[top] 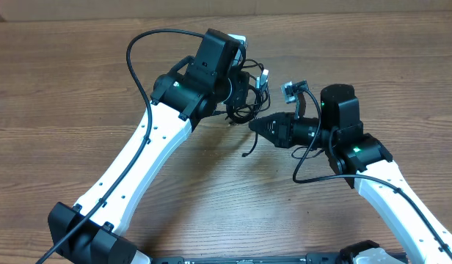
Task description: Untangle cables
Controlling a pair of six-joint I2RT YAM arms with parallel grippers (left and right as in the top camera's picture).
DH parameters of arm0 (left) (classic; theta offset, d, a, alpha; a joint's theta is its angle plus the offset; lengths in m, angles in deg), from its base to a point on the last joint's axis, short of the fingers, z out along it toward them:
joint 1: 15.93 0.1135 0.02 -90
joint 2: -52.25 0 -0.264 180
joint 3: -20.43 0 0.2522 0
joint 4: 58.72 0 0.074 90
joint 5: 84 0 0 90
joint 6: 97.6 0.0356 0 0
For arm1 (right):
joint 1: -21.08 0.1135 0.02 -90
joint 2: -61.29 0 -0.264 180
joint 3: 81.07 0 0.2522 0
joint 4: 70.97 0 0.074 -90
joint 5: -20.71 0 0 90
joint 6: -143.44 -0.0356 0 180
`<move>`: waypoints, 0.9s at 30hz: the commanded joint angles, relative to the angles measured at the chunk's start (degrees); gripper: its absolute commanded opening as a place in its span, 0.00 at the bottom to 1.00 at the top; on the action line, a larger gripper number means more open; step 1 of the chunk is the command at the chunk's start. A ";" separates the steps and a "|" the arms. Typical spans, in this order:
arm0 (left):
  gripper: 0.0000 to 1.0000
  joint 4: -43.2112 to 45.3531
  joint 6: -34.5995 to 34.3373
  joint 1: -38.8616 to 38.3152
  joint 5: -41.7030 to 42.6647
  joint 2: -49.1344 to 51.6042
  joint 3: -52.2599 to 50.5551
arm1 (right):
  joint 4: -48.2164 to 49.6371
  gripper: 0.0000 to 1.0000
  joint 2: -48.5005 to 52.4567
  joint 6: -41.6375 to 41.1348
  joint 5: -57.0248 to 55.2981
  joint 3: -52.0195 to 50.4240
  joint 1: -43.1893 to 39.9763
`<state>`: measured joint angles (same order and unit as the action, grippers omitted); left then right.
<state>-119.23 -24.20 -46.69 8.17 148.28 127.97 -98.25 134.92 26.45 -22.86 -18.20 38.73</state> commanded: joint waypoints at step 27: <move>0.04 -2.16 -1.20 -0.33 -4.55 -0.76 1.20 | -29.38 0.09 0.07 -7.67 -38.80 0.37 -20.68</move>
<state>-121.61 -24.42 -46.72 4.83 148.28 127.97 -127.73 134.98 19.07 -62.66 -18.12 18.51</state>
